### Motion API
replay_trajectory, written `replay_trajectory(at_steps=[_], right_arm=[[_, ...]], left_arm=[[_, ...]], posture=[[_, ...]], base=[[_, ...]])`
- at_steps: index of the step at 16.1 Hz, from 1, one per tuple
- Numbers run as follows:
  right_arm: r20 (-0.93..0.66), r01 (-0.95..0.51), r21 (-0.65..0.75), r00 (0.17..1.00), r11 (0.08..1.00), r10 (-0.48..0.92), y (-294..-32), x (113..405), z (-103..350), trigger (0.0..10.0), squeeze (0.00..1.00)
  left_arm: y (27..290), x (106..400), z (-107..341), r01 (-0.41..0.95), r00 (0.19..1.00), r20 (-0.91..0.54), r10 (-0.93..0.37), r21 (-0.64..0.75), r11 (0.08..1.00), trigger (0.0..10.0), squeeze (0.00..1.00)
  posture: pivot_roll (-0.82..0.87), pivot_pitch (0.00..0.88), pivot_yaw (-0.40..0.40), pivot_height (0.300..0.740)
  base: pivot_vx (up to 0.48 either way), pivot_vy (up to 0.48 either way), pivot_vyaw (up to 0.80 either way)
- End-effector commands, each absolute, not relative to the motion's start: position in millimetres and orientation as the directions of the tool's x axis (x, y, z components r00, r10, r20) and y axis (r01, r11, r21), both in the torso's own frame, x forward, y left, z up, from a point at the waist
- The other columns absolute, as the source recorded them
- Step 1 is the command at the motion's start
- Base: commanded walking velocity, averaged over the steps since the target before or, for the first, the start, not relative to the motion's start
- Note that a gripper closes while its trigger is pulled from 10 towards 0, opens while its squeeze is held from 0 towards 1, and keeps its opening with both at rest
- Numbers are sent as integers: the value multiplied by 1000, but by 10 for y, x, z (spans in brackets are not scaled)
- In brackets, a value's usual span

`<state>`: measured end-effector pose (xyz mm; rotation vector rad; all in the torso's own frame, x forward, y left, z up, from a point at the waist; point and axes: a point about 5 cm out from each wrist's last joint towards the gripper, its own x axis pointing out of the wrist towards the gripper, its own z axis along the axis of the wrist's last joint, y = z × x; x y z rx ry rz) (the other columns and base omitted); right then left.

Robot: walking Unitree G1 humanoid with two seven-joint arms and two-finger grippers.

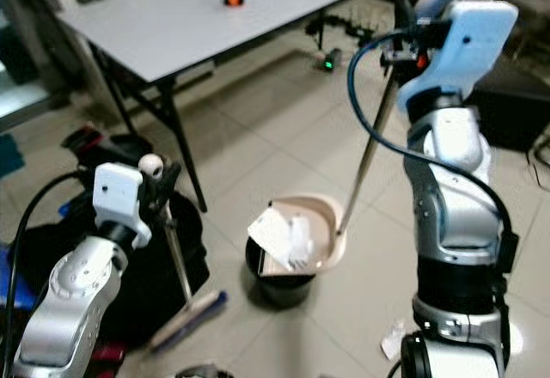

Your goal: Sweep floor

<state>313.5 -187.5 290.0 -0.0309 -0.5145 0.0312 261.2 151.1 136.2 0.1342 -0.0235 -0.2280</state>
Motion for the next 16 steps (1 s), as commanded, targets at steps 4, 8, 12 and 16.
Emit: replay_trajectory(at_steps=[4, 8, 12, 16], right_arm=[[584, -37, -142, 804, 989, 114, -1696, 3121, 2999, 10000, 0], [555, -176, -359, 749, 917, 361, -1217, 3109, 2814, 10000, 0], [540, -220, -494, 680, 841, 496, -957, 3030, 2691, 10000, 0], [491, -309, -525, 650, 793, 579, -750, 2906, 2413, 10000, 0]], left_arm=[[1542, 2596, 1457, 207, 975, 49, -215, 133, 969, 10000, 0], [1537, 2597, 1469, 206, 975, 53, -215, 135, 969, 10000, 0], [1533, 2594, 1470, 203, 976, 55, -213, 140, 969, 10000, 0], [1526, 2597, 1473, 200, 976, 58, -210, 140, 970, 10000, 0]], posture=[[13, 70, 63, 740], [17, 74, 60, 740], [16, 74, 59, 740], [14, 72, 58, 740]], base=[[0, 0, 0], [0, 0, 0], [0, 0, 0], [0, 0, 0]])
